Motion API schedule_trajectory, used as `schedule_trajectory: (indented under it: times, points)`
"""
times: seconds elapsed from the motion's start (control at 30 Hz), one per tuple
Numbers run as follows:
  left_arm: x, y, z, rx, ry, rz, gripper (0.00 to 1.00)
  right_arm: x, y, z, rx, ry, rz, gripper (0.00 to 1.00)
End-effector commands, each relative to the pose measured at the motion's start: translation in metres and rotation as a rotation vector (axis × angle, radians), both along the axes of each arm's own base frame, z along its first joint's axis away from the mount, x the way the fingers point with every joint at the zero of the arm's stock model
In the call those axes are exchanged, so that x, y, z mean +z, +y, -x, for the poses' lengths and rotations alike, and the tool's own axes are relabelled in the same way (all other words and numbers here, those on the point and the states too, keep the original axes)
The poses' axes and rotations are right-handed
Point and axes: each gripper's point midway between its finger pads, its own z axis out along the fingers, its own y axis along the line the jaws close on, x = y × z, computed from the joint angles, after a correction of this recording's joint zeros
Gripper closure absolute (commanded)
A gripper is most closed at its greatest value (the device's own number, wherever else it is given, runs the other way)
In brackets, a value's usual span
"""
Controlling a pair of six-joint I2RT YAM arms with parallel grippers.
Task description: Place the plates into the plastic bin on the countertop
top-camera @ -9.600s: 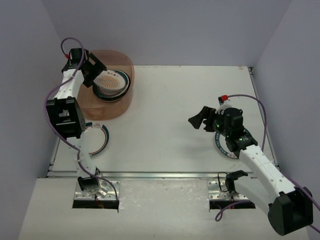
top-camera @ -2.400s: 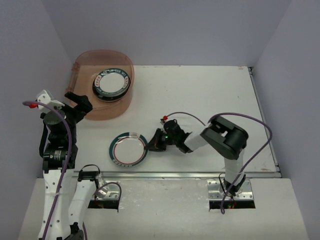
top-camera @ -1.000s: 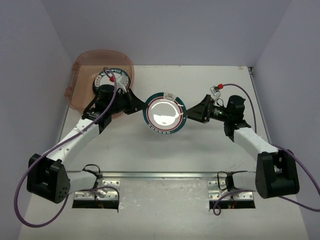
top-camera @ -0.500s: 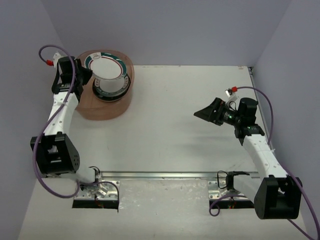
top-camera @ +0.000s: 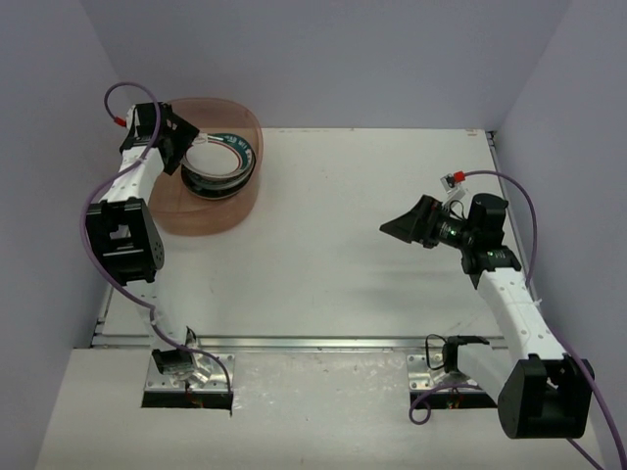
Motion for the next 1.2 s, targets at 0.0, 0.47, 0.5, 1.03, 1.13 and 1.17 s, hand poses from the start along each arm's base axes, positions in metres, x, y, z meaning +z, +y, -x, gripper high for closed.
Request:
schedule_trajectory:
  times: [0.0,0.47,0.5,1.03,1.13,1.17]
  points:
    - [0.046,0.001,-0.009,-0.037,-0.089,-0.043,0.0,0.021,-0.002,-0.004,0.004,-0.084,0.024,0.01]
    - [0.008,-0.016,0.008,-0.19,0.124,-0.057,0.0,0.042,-0.03,-0.002,-0.105,-0.121,0.24,0.01]
    - [0.023,-0.016,0.011,-0.187,0.098,-0.084,0.0,0.043,-0.03,-0.001,-0.107,-0.126,0.243,0.01]
    - [0.208,-0.061,0.173,-0.203,-0.28,-0.401,0.0,0.063,-0.048,0.014,-0.172,-0.168,0.356,0.01]
    - [0.197,-0.06,0.21,-0.222,-0.296,-0.448,0.0,0.073,-0.059,0.019,-0.241,-0.22,0.42,0.01]
    - [0.185,-0.062,0.218,-0.251,-0.284,-0.461,0.0,0.075,-0.064,0.019,-0.267,-0.235,0.451,0.01]
